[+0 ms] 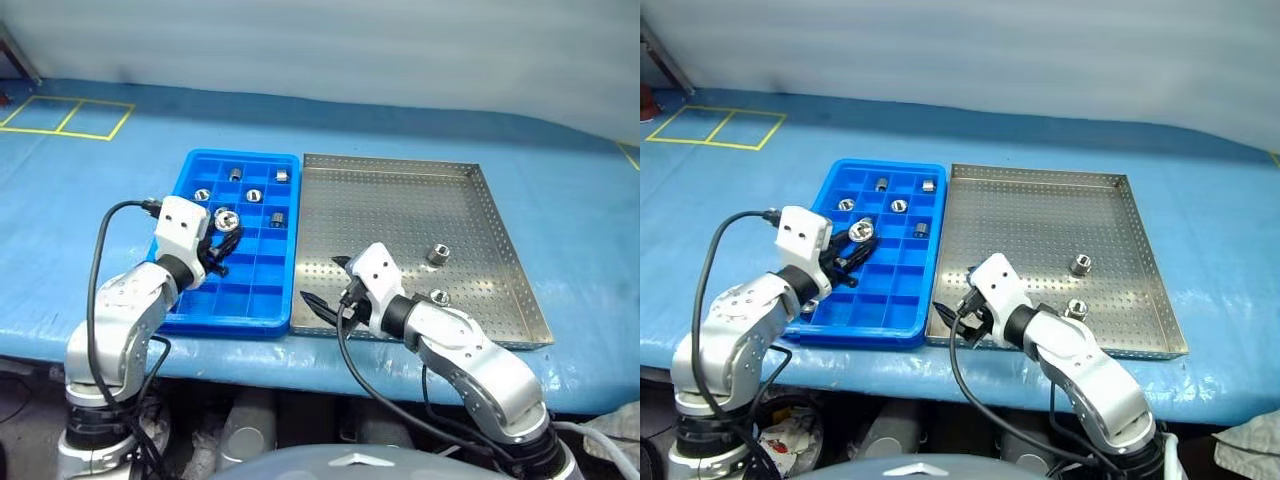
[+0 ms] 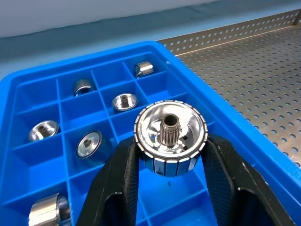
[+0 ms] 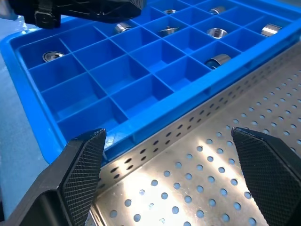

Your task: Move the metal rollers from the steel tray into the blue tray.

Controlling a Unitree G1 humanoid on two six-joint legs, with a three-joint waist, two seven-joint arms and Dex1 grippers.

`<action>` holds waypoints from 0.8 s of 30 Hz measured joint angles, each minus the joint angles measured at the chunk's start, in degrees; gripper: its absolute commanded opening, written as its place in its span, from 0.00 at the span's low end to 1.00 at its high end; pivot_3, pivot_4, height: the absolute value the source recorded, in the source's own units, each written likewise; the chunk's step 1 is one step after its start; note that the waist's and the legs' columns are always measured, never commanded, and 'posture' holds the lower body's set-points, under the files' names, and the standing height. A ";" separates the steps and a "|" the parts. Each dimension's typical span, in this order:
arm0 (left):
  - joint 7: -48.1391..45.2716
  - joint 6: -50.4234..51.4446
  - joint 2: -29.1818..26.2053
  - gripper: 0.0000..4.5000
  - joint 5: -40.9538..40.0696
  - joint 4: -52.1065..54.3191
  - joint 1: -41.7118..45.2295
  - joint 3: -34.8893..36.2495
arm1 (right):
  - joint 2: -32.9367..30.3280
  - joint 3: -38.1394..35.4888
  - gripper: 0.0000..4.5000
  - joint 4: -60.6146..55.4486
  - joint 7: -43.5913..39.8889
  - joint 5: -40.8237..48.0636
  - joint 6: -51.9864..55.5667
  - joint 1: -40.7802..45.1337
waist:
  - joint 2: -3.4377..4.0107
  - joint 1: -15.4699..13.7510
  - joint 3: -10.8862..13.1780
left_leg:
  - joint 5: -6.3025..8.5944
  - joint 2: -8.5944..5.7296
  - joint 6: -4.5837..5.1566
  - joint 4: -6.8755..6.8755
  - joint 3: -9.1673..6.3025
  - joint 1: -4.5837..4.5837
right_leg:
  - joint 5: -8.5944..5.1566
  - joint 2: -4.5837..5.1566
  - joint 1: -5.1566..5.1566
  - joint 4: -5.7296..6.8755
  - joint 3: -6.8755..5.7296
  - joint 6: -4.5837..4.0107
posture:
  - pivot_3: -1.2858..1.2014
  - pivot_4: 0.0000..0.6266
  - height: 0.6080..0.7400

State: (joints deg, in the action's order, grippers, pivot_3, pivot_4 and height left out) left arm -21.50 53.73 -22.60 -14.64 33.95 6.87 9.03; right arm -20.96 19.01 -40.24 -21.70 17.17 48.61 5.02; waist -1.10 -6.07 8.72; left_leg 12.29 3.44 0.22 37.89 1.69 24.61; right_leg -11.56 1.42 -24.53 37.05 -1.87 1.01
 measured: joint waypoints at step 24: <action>3.93 5.07 -0.60 0.45 -0.07 -2.47 -3.84 -1.74 | -2.27 3.61 1.00 -0.79 -0.71 -1.14 0.61 -0.32 | 0.03 -1.79 0.02 | 0.02 0.03 -0.04 -0.12 -0.05 0.07 | -0.07 0.08 -0.04 -0.12 -0.20 -0.11 | 0.63 0.24 1.00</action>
State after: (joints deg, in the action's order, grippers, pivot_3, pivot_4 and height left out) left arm -17.58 58.80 -23.20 -14.71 31.48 3.04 7.30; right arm -23.23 22.61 -41.03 -22.41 16.03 49.22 4.69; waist -1.07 -7.86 8.74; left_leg 12.31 3.47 0.18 37.77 1.64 24.67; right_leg -11.63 1.50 -24.56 36.93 -2.07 0.90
